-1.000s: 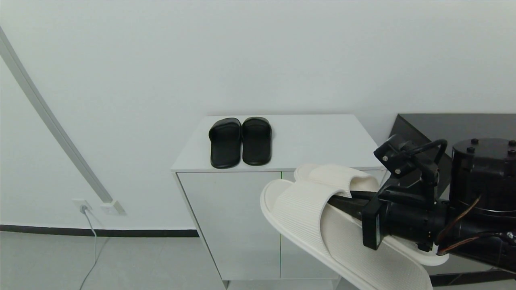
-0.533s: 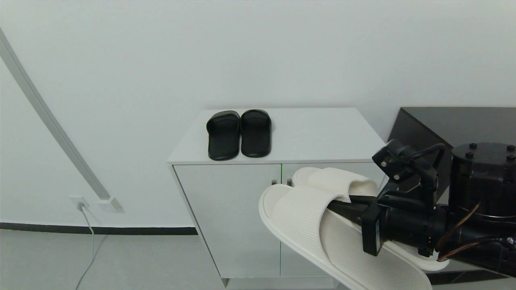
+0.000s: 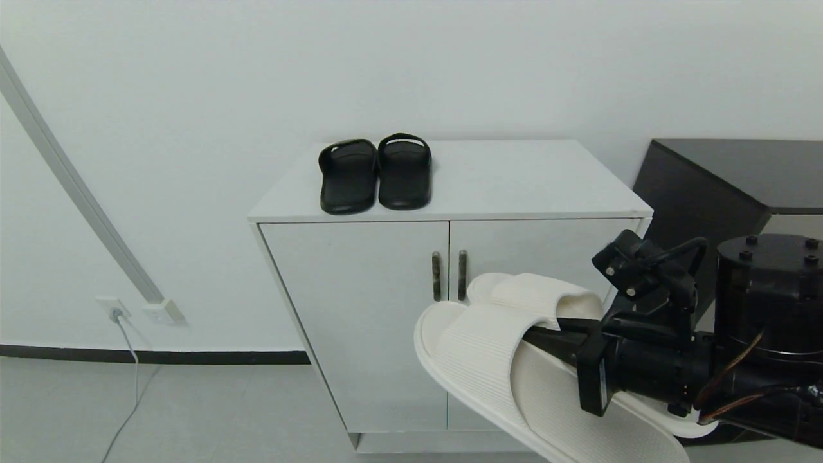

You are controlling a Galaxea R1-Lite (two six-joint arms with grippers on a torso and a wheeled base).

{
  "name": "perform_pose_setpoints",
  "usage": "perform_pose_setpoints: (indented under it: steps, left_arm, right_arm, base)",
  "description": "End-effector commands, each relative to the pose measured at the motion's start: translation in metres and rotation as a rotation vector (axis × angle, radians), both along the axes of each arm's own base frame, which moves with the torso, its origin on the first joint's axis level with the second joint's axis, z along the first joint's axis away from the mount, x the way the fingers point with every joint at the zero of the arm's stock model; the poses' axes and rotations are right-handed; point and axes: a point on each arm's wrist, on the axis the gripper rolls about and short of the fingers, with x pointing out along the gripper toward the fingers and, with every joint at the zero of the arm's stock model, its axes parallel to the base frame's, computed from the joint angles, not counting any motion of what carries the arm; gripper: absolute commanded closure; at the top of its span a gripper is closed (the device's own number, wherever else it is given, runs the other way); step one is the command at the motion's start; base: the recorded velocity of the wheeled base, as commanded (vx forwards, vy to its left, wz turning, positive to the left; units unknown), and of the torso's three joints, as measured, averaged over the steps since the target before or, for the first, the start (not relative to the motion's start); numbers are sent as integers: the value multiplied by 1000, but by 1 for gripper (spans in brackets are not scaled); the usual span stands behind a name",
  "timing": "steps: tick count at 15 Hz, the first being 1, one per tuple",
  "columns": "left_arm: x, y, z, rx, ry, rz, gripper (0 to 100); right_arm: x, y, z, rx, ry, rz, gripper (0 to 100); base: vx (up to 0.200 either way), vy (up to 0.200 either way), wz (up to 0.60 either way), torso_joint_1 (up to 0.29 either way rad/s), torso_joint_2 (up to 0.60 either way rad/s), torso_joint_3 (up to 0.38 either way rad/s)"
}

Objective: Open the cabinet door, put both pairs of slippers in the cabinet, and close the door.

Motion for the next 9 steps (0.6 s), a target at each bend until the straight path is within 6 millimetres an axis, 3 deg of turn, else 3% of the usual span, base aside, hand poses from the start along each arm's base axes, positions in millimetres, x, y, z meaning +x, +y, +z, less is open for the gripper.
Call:
perform_pose_setpoints:
  steps: [1, 9]
  left_arm:
    - [0, 0, 0, 0, 1, 0, 100]
    - [0, 0, 0, 0, 1, -1, 100]
  right_arm:
    - [0, 0, -2, -8, 3, 3, 100]
    - [-3, -2, -11, -31, 25, 7, 100]
  base:
    - [0, 0, 0, -193, 510, 315]
    - [0, 0, 0, -157, 478, 329]
